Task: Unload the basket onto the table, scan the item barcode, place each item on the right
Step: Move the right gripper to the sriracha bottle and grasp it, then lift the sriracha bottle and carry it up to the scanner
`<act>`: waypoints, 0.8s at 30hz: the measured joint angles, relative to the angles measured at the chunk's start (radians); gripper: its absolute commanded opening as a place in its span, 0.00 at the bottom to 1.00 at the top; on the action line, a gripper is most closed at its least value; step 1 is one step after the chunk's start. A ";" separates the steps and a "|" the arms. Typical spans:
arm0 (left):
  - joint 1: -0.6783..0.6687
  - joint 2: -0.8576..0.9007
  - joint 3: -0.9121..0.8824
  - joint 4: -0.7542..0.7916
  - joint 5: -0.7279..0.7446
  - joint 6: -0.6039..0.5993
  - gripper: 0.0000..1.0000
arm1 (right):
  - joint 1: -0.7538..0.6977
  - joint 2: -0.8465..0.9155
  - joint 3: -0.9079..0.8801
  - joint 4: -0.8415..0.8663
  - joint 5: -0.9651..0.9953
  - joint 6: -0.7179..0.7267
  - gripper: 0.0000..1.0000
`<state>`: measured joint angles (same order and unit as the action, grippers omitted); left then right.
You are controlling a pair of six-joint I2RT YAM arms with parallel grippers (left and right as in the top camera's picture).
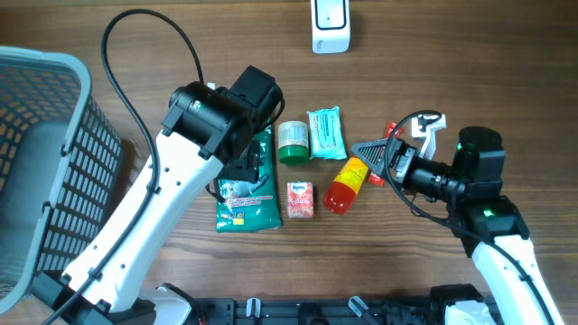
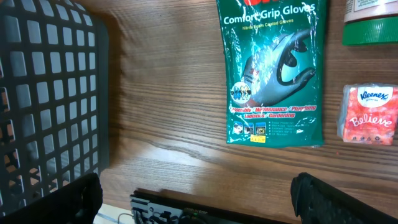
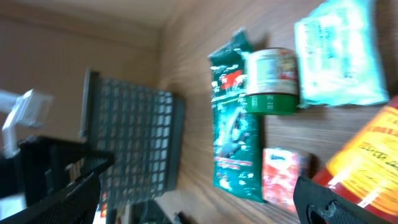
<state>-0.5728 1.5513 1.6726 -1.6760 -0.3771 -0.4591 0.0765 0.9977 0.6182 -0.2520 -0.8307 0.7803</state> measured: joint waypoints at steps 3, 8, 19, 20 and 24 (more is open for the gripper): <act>0.000 0.000 0.000 0.000 0.000 0.000 1.00 | 0.000 0.001 0.003 -0.049 0.060 0.001 0.99; 0.000 0.000 0.000 0.000 0.000 0.000 1.00 | 0.026 0.051 0.138 -0.288 0.196 -0.027 0.92; 0.000 0.000 0.000 0.000 0.000 0.000 1.00 | 0.228 0.431 0.371 -0.505 0.521 -0.013 0.93; 0.000 0.000 0.000 0.000 0.000 0.000 1.00 | 0.228 0.467 0.371 -0.502 0.526 -0.013 0.93; 0.000 0.000 0.000 0.000 0.000 0.000 1.00 | 0.243 0.595 0.371 -0.498 0.529 -0.013 0.93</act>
<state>-0.5728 1.5513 1.6726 -1.6760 -0.3771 -0.4591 0.3191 1.5925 0.9890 -0.7502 -0.3016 0.7677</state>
